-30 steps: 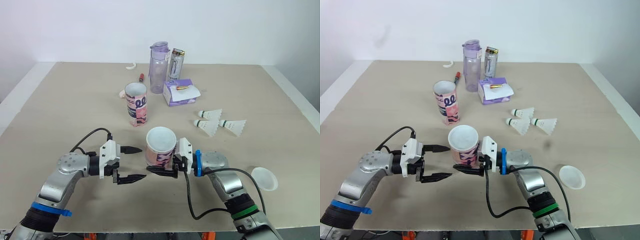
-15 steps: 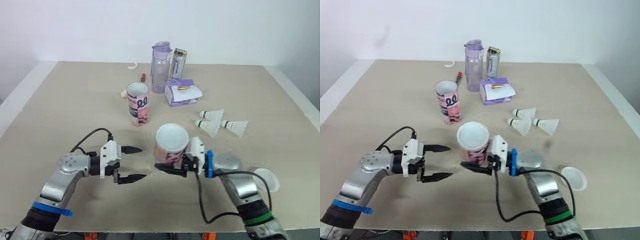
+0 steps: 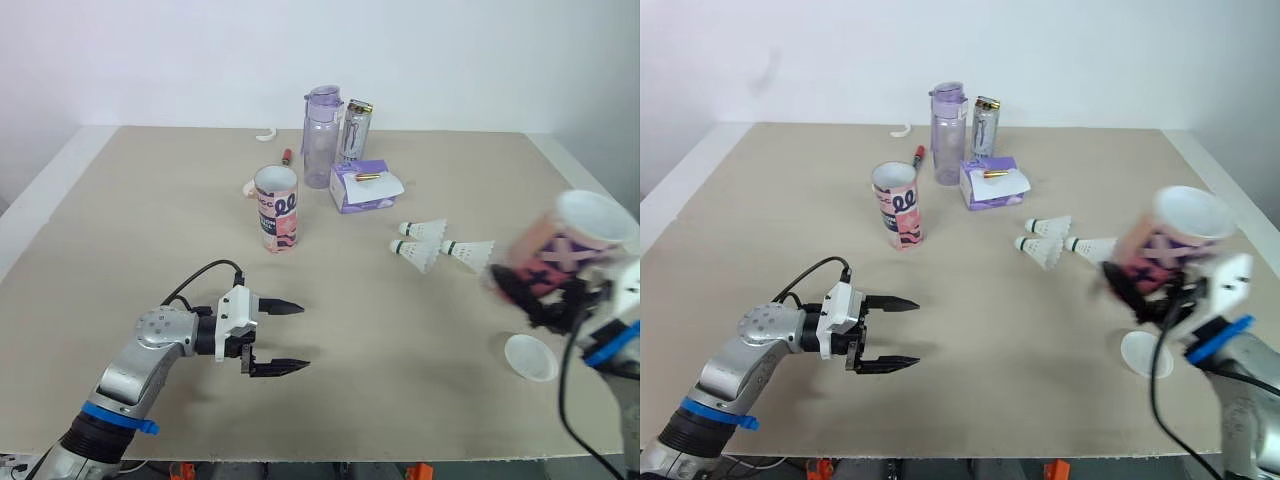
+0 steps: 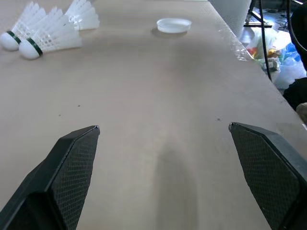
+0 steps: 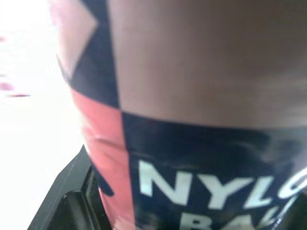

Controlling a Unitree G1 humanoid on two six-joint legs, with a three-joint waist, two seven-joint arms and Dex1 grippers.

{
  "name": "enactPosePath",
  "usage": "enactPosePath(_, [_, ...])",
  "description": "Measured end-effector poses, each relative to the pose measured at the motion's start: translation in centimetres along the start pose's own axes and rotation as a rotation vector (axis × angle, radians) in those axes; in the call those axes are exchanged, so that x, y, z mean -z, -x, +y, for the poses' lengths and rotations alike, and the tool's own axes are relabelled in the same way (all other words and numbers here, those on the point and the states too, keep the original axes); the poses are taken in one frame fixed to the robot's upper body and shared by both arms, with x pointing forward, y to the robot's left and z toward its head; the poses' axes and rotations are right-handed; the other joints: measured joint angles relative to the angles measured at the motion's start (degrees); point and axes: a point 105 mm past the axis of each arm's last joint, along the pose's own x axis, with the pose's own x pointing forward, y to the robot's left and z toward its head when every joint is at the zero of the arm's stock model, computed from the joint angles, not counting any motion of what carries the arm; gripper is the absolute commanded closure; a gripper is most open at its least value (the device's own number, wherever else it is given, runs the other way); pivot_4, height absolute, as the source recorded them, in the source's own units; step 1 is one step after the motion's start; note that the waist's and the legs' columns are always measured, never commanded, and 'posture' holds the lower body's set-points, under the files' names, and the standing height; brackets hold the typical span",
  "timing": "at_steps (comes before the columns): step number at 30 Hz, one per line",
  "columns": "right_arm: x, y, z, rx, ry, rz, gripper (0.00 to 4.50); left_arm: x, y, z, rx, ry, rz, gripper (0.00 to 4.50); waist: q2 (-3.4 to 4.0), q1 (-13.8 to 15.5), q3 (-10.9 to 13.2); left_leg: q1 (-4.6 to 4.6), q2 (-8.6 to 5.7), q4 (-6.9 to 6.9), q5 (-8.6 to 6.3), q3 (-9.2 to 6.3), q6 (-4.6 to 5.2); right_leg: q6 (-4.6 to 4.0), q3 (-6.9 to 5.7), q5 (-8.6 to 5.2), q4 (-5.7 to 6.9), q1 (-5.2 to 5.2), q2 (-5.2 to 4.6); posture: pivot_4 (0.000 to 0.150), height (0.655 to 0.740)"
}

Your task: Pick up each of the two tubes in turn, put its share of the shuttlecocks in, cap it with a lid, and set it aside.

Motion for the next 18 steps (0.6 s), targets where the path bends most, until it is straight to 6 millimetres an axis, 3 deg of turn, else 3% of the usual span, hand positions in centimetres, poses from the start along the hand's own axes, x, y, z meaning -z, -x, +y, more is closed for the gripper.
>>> enactPosePath(2, [0.7, 0.5, -1.3, 0.056, -0.014, 0.018, 1.14, 0.0, 0.0, -0.1, 0.002, 0.001, 0.0, 0.0, 0.03, -0.1, 0.0, 0.01, -0.04, 0.07, 0.0, 0.09, 0.0, 0.05, 0.14, 0.03, -0.01, 0.0, -0.01, 0.15, 0.74])
enactPosePath(7, [3.5, 1.0, -6.9, 0.288, -0.041, 0.078, 1.14, 0.0, -0.1, -0.1, 0.003, 0.002, 0.002, 0.0, 0.1, -1.0, 0.0, 0.32, -0.29, 0.04, 0.03, 0.17, 0.06, 0.15, 0.56, 0.12, 0.0, 0.14, 0.01, 0.15, 0.74])
enactPosePath(14, [4.0, -0.3, -8.8, 0.367, -0.095, 0.06, 1.14, -0.3, -0.2, -0.1, -0.009, -0.002, 0.0, 0.0, 0.1, -1.6, 0.0, 0.65, -0.45, -0.14, 0.03, 0.17, 0.06, 0.28, 0.85, 0.06, -0.02, 0.39, 0.01, 0.15, 0.74])
enactPosePath(18, [5.3, -0.6, -9.3, 0.375, -0.123, 0.091, 1.14, -0.4, -0.2, -0.2, -0.02, 0.005, -0.006, 0.0, 0.1, -1.6, 0.0, 0.75, -0.56, -0.31, 0.02, 0.17, 0.08, 0.39, 1.07, -0.09, -0.1, 0.5, 0.02, 0.15, 0.74])
